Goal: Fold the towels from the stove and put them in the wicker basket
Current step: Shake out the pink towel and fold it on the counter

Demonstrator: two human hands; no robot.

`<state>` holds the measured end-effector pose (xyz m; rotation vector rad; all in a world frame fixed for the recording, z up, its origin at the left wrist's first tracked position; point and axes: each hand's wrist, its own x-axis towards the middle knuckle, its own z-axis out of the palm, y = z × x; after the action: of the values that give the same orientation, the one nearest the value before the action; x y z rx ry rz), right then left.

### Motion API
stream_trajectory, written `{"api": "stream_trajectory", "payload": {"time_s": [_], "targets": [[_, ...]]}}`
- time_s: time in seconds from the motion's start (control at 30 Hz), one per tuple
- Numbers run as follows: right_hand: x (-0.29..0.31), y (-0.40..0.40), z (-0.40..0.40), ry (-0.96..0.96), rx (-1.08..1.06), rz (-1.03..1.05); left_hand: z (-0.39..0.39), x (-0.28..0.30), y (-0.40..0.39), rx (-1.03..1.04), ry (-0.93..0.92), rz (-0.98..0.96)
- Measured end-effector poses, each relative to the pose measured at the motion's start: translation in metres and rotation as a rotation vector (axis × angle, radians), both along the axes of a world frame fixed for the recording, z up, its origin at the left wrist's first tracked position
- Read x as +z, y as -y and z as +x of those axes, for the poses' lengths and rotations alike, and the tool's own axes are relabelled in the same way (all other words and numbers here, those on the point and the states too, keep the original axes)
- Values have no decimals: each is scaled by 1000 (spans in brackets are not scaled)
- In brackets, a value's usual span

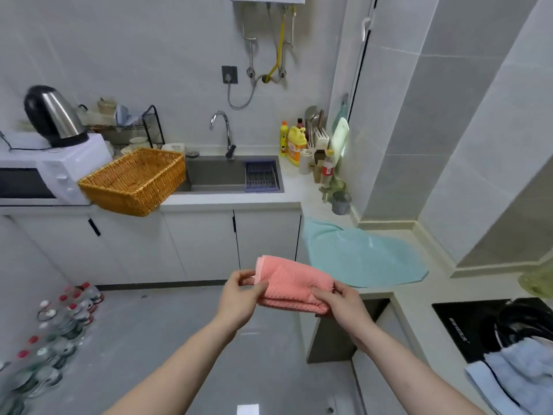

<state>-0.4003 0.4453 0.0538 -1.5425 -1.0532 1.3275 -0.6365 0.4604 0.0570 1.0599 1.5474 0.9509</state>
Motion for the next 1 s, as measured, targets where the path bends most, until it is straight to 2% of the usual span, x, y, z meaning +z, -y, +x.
{"api": "stream_trajectory", "payload": {"time_s": [0.3,1.0], "targets": [[9,-118,-132,10,114,-11,-128,12,-89,167,-35,34],[31,-456,-363,91,467,39,-338,42,-347,433,-153,143]]}}
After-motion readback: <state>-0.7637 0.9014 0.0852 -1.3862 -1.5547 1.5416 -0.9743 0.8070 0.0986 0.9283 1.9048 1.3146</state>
